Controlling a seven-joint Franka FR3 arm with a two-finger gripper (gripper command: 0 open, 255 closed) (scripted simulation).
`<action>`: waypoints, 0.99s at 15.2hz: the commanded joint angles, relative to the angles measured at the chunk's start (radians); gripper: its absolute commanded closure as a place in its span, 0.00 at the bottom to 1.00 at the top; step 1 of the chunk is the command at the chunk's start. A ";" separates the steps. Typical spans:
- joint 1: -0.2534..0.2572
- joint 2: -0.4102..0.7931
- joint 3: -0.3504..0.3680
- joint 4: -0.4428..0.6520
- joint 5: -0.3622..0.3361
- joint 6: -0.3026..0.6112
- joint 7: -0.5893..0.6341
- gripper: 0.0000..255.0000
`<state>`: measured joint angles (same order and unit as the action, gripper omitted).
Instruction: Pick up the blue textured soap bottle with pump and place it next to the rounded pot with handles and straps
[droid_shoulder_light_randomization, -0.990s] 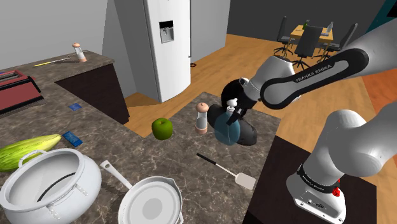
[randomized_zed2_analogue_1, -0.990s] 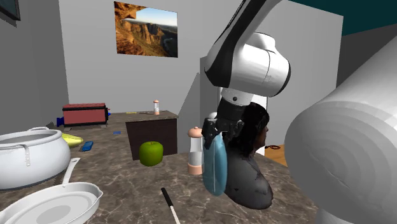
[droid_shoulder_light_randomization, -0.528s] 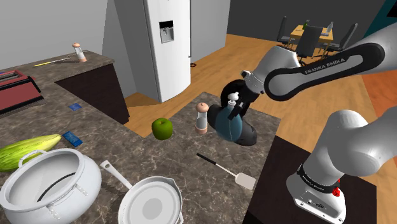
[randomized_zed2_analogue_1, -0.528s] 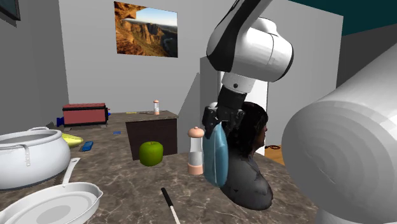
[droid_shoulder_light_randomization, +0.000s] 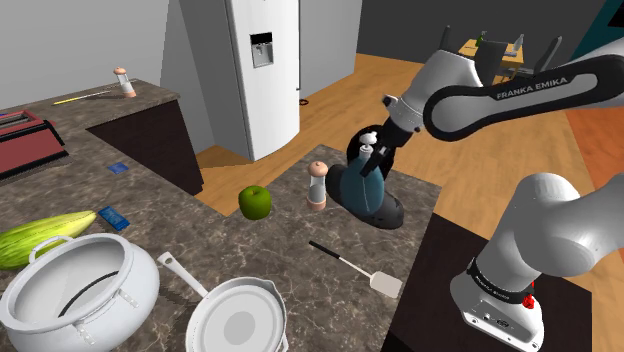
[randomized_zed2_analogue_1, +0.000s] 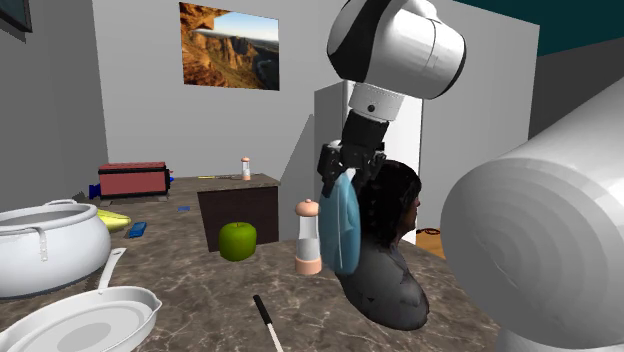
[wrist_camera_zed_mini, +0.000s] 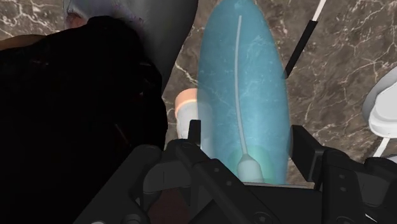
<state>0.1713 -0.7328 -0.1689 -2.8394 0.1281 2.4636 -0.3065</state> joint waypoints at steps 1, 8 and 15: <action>-0.004 -0.014 0.004 0.021 -0.004 -0.035 0.007 1.00; -0.013 -0.050 0.017 0.095 -0.014 -0.145 0.029 1.00; -0.017 -0.069 0.027 0.178 -0.020 -0.246 0.048 1.00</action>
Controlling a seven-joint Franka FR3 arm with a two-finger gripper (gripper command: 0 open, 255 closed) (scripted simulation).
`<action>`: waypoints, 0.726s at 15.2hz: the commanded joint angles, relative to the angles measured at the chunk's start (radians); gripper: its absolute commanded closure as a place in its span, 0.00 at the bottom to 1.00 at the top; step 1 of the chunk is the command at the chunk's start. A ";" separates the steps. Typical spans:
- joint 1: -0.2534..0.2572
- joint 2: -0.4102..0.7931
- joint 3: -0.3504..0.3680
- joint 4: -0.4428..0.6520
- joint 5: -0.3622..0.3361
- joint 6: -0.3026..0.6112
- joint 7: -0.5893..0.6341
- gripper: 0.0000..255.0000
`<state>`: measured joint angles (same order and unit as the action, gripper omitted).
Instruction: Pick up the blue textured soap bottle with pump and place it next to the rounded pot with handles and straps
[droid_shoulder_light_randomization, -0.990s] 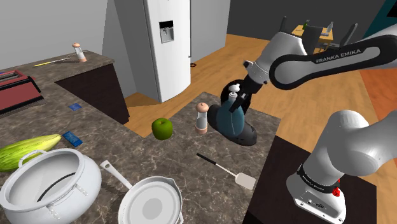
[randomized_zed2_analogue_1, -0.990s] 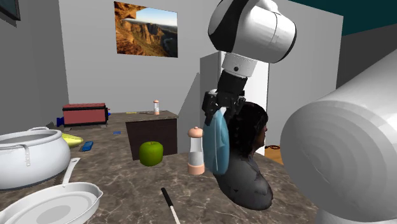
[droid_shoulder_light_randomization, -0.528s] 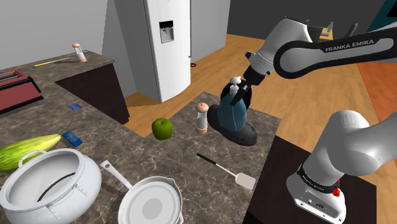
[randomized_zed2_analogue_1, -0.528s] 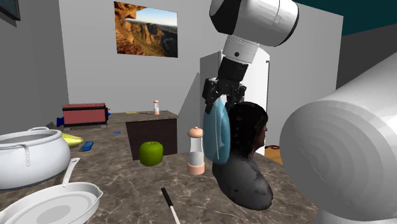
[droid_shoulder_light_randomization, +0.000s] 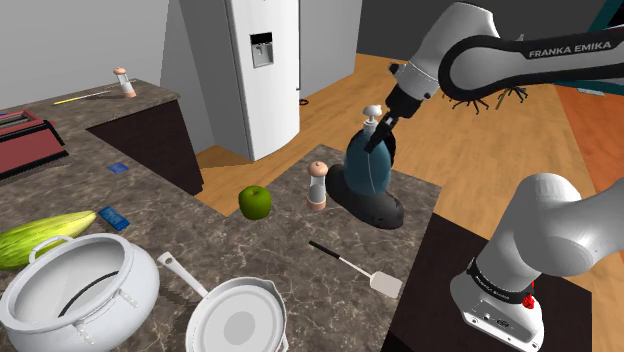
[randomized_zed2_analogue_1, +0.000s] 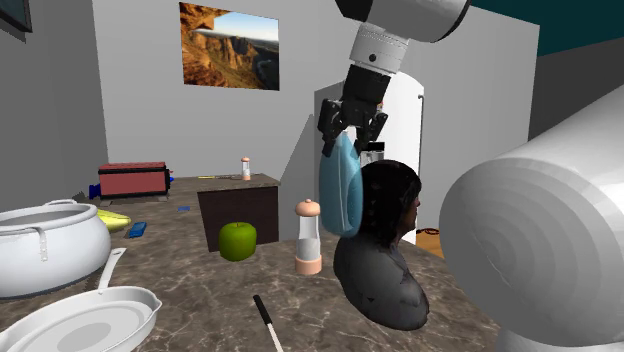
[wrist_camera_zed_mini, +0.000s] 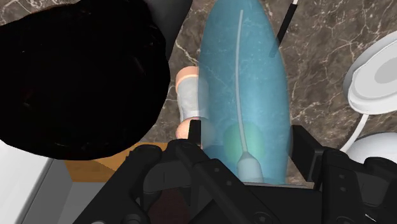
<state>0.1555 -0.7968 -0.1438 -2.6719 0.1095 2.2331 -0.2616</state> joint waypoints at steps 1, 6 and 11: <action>-0.001 -0.006 0.003 0.023 -0.002 -0.029 0.005 1.00; -0.001 -0.010 0.008 0.088 -0.004 -0.097 0.017 1.00; -0.001 -0.007 0.012 0.156 -0.006 -0.161 0.028 1.00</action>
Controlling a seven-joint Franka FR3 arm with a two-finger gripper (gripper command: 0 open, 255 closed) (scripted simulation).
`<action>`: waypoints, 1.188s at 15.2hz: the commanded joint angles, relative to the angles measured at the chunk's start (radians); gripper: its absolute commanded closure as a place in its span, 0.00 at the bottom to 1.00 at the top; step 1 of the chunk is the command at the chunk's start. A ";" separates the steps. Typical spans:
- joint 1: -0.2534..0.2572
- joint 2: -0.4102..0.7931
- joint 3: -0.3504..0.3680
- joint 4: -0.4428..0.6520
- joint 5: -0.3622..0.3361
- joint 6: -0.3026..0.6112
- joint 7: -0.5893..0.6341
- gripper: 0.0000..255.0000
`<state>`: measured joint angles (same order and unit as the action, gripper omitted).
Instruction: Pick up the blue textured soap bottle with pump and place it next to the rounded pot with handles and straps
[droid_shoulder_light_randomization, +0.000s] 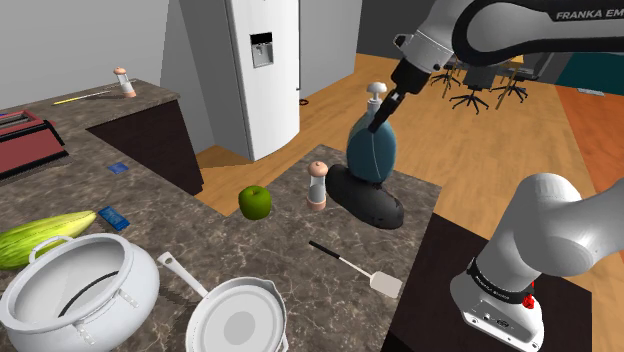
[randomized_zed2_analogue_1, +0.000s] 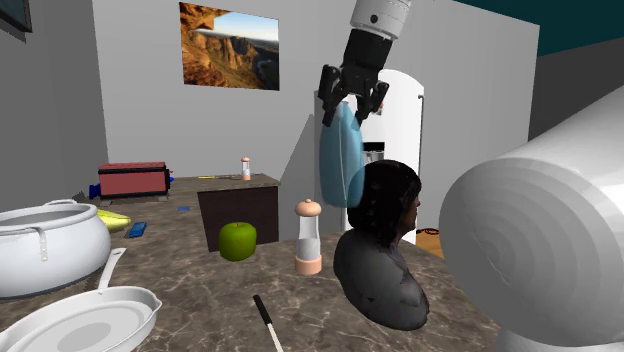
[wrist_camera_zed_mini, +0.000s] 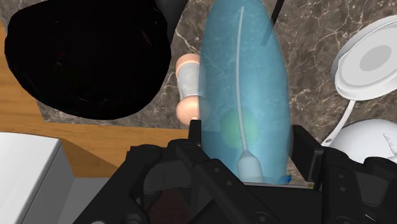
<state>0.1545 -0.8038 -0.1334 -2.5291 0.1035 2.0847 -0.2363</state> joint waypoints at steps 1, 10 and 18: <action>0.000 0.001 0.002 0.028 -0.001 -0.026 0.005 1.00; 0.004 0.022 0.007 0.161 -0.002 -0.137 0.022 1.00; 0.008 0.054 0.009 0.290 -0.002 -0.233 0.036 1.00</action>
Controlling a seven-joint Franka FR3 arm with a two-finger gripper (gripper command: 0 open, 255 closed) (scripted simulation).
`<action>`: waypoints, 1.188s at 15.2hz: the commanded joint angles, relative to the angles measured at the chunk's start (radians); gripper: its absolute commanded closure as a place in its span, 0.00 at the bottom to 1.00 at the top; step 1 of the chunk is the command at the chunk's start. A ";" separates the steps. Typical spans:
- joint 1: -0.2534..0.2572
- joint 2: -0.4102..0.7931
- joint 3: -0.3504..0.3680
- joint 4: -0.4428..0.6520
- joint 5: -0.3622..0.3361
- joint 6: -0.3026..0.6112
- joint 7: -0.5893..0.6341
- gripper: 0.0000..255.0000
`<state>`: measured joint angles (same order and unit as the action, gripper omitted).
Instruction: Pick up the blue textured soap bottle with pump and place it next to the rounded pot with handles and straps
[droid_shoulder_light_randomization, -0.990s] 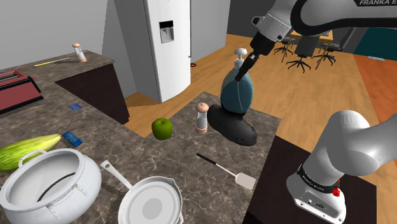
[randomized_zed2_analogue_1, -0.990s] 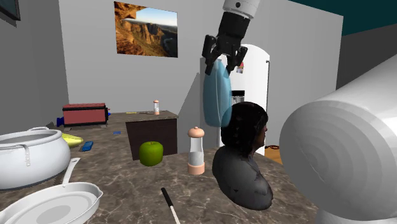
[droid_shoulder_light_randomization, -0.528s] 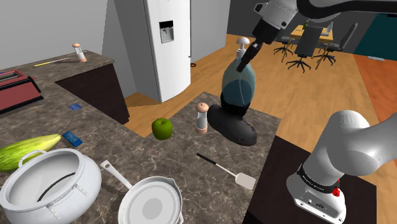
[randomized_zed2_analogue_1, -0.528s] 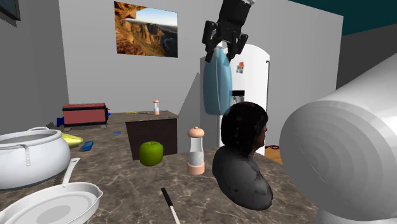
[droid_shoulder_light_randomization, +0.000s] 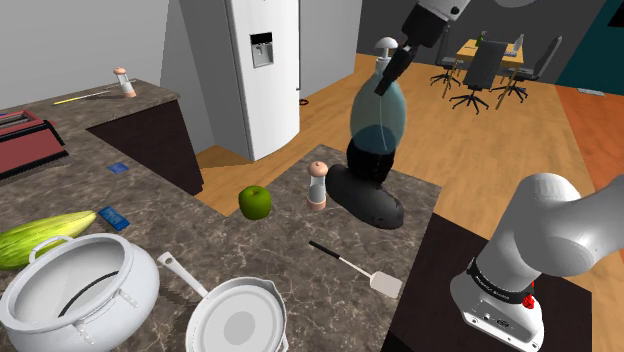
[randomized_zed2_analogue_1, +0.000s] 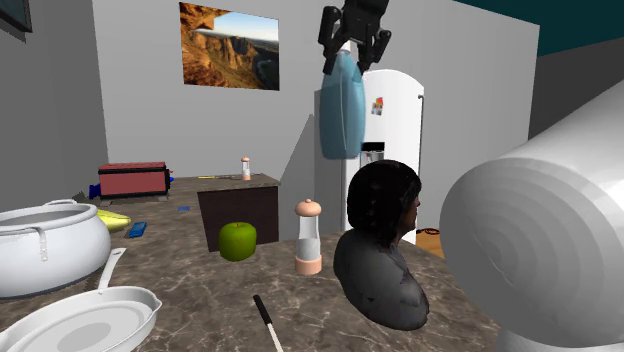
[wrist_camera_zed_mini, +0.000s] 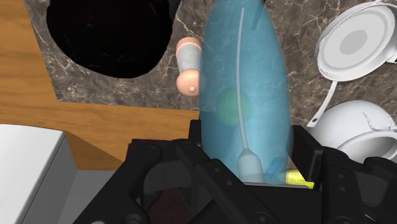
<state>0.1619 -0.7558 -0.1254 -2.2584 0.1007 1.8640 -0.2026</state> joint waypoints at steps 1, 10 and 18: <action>0.002 0.011 0.001 0.036 0.000 -0.024 0.004 1.00; 0.035 0.143 0.108 0.145 0.032 0.014 0.121 1.00; 0.063 0.345 0.242 0.303 0.031 0.077 0.274 1.00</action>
<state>0.2216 -0.4405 0.0999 -1.9800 0.1342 1.9323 0.0514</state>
